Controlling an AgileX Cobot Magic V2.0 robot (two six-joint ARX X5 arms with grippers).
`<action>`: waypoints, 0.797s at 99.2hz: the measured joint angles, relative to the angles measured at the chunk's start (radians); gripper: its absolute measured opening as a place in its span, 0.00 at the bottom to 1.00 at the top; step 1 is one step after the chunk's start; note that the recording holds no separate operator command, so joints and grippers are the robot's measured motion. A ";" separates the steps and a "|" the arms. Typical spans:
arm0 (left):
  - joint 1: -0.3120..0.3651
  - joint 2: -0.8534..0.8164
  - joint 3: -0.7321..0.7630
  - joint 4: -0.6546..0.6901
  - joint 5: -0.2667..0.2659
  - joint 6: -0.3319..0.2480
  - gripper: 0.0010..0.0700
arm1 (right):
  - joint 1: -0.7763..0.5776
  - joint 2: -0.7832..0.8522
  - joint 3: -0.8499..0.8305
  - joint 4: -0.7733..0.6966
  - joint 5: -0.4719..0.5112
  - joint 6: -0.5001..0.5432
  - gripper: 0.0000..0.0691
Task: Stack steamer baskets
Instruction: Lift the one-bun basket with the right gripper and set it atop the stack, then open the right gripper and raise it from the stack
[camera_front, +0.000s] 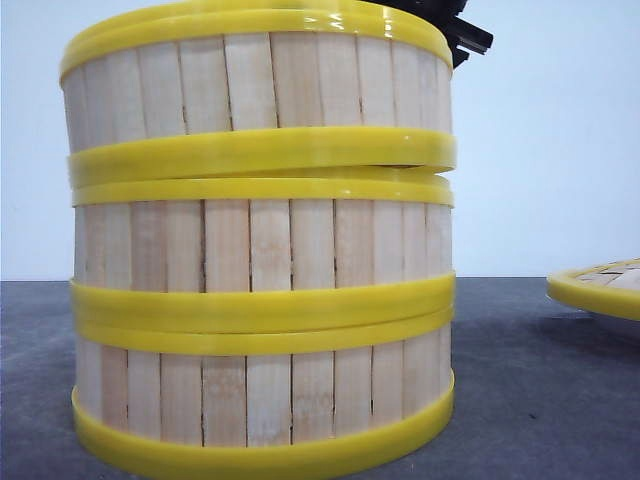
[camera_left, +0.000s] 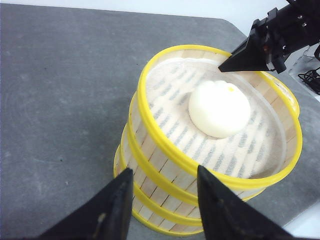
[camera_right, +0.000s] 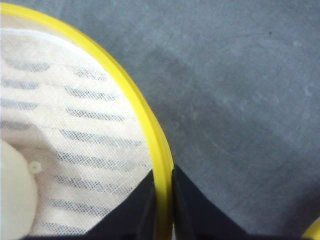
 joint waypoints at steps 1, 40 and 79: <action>0.000 0.000 0.000 0.000 0.000 0.001 0.32 | 0.000 0.000 0.000 0.000 0.000 0.000 0.03; 0.000 0.000 0.000 0.000 0.000 0.004 0.32 | -0.010 0.009 0.000 0.003 0.005 0.003 0.27; 0.000 0.000 0.000 0.000 0.000 0.004 0.32 | -0.021 -0.024 0.000 0.048 0.008 0.024 0.62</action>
